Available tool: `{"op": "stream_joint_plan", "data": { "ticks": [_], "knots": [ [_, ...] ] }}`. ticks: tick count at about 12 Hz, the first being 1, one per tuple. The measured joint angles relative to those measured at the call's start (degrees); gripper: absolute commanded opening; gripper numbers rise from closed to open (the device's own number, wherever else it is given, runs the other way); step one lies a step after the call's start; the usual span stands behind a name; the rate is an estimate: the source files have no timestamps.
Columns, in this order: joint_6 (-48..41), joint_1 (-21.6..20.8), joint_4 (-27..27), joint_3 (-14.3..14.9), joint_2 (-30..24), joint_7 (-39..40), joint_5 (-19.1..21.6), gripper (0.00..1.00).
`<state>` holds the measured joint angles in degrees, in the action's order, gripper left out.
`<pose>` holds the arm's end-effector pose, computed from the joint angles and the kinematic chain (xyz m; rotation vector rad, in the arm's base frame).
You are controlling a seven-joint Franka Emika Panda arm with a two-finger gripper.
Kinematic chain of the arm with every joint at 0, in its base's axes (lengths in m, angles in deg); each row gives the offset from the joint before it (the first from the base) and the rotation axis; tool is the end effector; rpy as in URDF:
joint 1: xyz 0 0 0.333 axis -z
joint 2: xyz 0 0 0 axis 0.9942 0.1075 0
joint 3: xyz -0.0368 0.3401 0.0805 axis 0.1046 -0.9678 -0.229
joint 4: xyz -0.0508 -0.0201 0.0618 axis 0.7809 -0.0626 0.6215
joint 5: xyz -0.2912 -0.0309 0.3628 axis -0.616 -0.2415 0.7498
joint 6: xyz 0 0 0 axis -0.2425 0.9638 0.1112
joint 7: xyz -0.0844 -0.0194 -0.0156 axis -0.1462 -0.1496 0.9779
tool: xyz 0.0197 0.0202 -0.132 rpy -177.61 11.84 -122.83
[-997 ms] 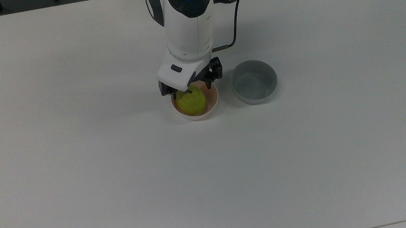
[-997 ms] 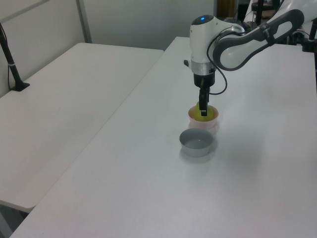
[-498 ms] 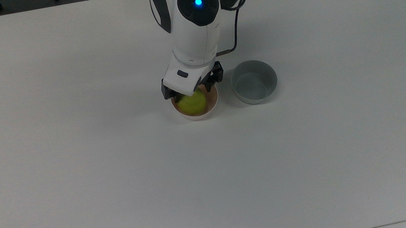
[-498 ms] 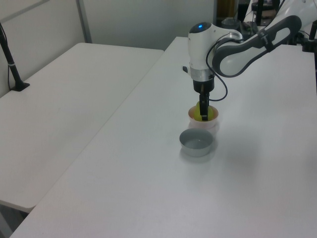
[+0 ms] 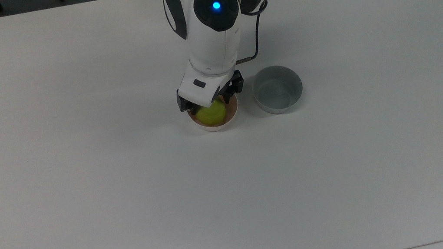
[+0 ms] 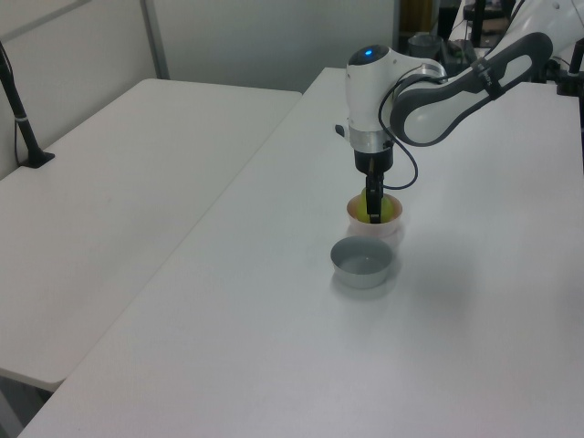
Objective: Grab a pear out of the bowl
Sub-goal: 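Close the gripper around the pear's body, then lift the pear out of the pink bowl and carry it away from the bowls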
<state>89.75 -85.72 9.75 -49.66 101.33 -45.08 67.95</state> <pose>0.7163 0.1272 0.2929 3.0075 0.4121 -0.0652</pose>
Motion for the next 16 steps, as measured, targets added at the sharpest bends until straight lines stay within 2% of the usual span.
{"op": "stream_joint_plan", "data": {
  "ticks": [1, 2, 3, 9, 12, 16],
  "knots": [
    [0.0, 0.0, 0.0, 0.0, 0.1, 0.0, 0.0, 0.63],
    [0.0, 0.0, 0.0, 0.0, 0.2, 0.0, -0.1, 0.56],
    [0.0, 0.0, -0.1, 0.0, 0.2, 0.0, -0.2, 0.54],
    [0.0, 0.0, -1.0, 0.0, -0.4, 0.0, -0.2, 0.53],
    [-6.9, 0.1, -4.5, 0.0, -2.8, 0.0, -0.2, 0.53],
    [-10.4, 0.3, -6.2, 0.6, -6.1, 0.2, -0.2, 0.53]
  ]
}}
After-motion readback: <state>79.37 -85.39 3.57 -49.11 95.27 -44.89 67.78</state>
